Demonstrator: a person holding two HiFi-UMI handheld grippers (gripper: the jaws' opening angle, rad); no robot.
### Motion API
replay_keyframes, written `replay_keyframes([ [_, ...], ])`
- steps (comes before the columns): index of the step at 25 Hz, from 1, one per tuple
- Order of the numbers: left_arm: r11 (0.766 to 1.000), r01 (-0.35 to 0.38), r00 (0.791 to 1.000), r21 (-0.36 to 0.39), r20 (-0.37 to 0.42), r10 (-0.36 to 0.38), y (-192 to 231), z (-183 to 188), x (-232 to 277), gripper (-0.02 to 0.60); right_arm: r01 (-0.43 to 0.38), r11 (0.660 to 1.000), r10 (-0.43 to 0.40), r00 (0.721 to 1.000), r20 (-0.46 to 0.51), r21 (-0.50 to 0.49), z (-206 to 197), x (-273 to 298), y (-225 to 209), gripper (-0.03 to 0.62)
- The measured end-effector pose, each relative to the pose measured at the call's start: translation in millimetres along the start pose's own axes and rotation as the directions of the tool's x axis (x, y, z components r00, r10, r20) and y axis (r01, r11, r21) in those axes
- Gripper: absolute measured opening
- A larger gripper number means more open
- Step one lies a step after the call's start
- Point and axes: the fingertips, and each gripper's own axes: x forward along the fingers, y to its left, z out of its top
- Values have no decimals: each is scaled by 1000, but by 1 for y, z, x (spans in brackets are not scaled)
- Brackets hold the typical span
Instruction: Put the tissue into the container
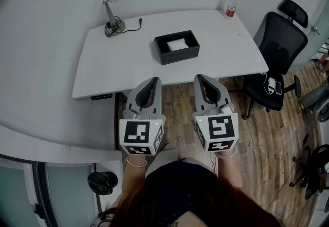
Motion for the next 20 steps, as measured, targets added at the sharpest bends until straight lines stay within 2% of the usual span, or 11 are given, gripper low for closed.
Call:
replay_keyframes([
  [20,1000,-27,1000,2,-9,27,-43,5,-37,28,-38,999,38,999,19,27,2,-55,0,18],
])
